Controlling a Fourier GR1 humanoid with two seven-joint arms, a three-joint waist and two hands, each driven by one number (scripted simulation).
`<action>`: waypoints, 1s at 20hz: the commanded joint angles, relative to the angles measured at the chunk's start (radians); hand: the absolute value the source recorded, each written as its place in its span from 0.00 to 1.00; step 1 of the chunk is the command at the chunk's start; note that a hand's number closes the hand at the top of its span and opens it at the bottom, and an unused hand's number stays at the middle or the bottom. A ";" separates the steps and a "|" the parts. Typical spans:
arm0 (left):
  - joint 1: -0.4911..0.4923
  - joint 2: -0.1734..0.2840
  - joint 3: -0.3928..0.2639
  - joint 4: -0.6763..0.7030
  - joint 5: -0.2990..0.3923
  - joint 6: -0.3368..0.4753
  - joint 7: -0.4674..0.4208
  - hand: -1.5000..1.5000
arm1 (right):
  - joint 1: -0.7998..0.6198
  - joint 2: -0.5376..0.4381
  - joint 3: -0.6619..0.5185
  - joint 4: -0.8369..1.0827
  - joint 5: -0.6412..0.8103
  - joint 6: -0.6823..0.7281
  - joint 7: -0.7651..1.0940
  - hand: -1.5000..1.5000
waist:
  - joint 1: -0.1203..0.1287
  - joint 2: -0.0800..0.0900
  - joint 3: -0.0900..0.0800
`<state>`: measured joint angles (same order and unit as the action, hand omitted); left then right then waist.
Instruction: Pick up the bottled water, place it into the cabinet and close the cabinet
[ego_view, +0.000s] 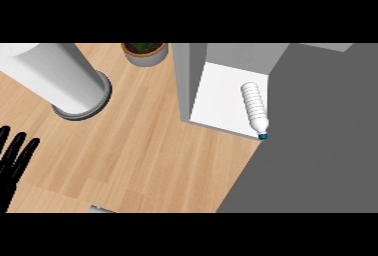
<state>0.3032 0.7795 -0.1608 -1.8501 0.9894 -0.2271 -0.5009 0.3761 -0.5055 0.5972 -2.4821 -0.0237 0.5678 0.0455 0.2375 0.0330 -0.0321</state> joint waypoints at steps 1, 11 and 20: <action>0.006 -0.002 0.007 0.008 0.010 -0.008 -0.003 0.00 | -0.045 0.071 0.086 0.000 -0.007 -0.041 0.086 1.00 | 0.001 0.007 0.001; -0.028 0.018 0.024 0.012 0.010 -0.039 0.000 0.00 | -0.019 0.088 0.114 0.050 -0.123 -0.007 0.068 1.00 | 0.041 0.049 0.004; -0.035 0.018 0.024 0.019 0.025 -0.051 0.009 0.00 | -0.105 0.137 -0.008 0.085 -0.100 -0.067 0.124 1.00 | 0.032 0.043 0.008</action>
<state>0.2747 0.7983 -0.1334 -1.8358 1.0068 -0.2732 -0.4996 0.3443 -0.4319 0.5749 -2.4346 -0.1219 0.5611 0.0880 0.2796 0.0791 -0.0252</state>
